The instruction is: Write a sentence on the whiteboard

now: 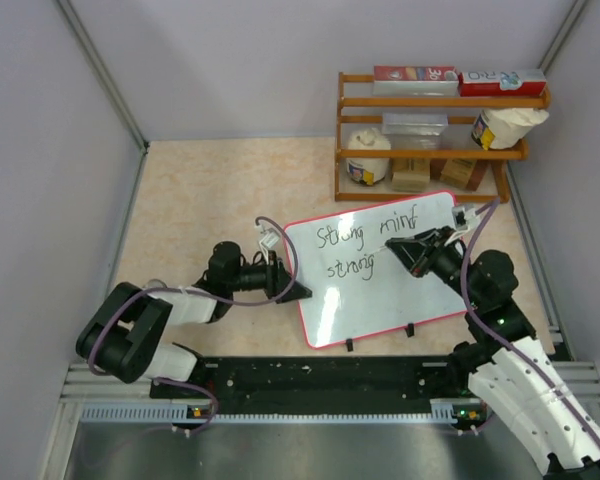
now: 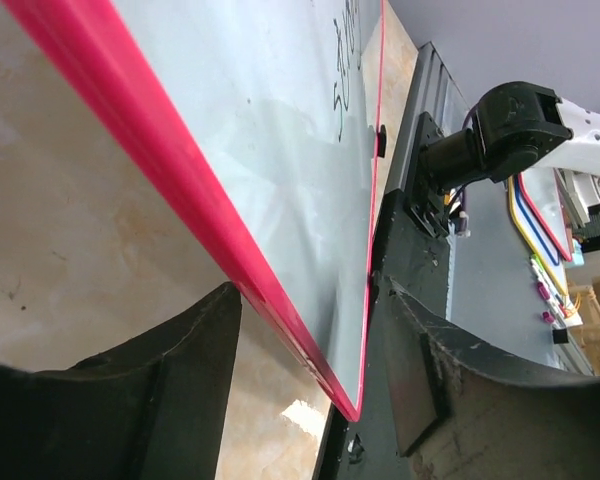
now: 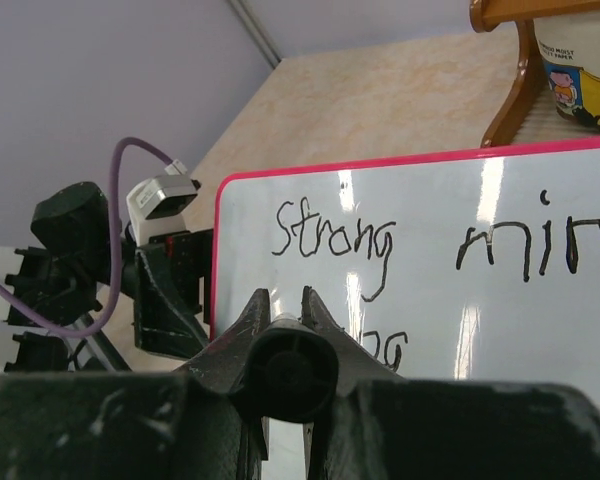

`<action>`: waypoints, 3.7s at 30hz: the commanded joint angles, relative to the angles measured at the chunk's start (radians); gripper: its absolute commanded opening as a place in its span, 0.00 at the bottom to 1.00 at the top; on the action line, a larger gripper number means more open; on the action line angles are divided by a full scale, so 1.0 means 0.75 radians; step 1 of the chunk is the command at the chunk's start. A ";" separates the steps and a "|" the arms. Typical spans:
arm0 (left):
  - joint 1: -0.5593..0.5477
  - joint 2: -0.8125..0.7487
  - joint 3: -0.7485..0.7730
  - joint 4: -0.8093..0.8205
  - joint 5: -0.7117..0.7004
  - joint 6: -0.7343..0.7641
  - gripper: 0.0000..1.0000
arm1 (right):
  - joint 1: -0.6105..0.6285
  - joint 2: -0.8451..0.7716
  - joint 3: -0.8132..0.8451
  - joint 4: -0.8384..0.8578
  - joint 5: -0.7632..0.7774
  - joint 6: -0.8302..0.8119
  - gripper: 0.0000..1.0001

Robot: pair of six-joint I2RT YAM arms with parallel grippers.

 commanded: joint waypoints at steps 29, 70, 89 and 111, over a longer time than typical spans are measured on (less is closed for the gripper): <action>0.151 -0.203 0.027 -0.434 -0.134 0.255 0.00 | -0.178 -0.148 0.028 -0.288 0.091 -0.202 0.00; 0.151 -0.162 0.031 -0.399 -0.093 0.257 0.00 | -0.176 0.075 -0.068 -0.055 0.119 -0.086 0.00; 0.151 -0.154 0.035 -0.399 -0.093 0.257 0.00 | -0.178 -0.007 -0.109 -0.181 0.160 -0.102 0.00; 0.151 -0.152 0.035 -0.399 -0.091 0.257 0.00 | -0.178 -0.029 -0.146 -0.175 0.091 -0.082 0.00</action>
